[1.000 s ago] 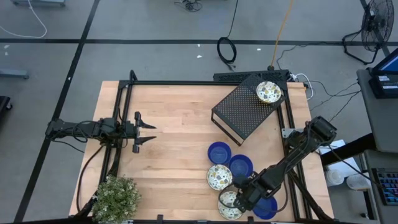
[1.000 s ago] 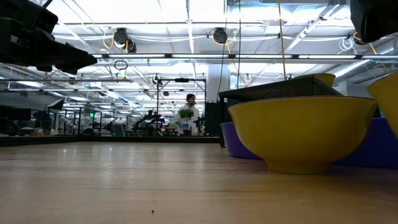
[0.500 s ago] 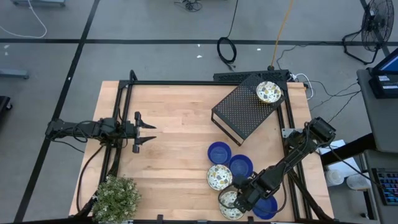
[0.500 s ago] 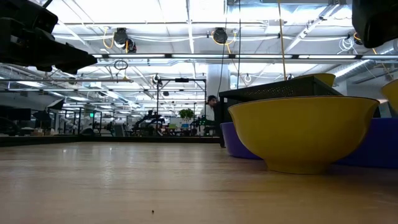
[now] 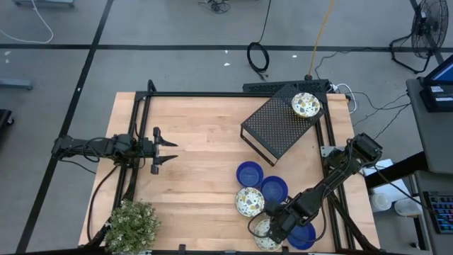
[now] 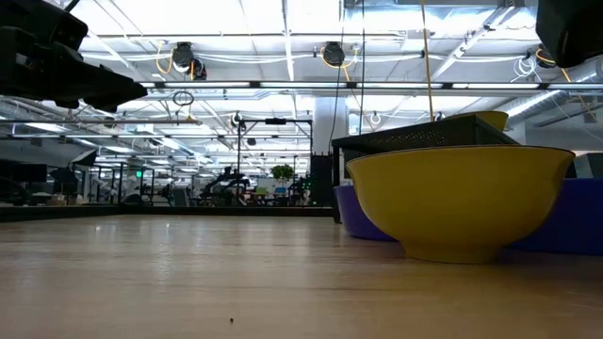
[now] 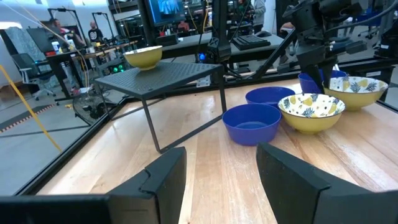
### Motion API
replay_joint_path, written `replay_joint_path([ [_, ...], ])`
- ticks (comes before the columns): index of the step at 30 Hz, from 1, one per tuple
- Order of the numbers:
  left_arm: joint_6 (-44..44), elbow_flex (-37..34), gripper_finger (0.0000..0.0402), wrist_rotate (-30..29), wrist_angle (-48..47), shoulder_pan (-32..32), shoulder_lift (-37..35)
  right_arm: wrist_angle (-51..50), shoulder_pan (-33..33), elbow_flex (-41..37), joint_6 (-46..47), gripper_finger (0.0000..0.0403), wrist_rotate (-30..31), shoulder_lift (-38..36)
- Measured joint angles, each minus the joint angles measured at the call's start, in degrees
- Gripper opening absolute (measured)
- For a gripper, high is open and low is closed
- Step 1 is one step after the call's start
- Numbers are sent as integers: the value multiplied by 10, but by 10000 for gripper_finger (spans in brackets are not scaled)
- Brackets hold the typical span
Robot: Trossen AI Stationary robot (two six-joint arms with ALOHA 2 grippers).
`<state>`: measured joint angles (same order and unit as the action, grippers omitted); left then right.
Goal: Pick & Place Mini bowls
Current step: Stack the bottom patterned yellow bowl on the patterned yellow bowl on the shelf
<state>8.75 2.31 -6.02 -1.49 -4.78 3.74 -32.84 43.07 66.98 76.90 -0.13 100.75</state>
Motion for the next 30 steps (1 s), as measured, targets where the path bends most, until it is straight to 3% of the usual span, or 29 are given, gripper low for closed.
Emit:
replay_joint_path([
  [30, 0, 0, 198, 0, 0, 0, 0, -7, 1, -2, -26, 4, -1, -41],
])
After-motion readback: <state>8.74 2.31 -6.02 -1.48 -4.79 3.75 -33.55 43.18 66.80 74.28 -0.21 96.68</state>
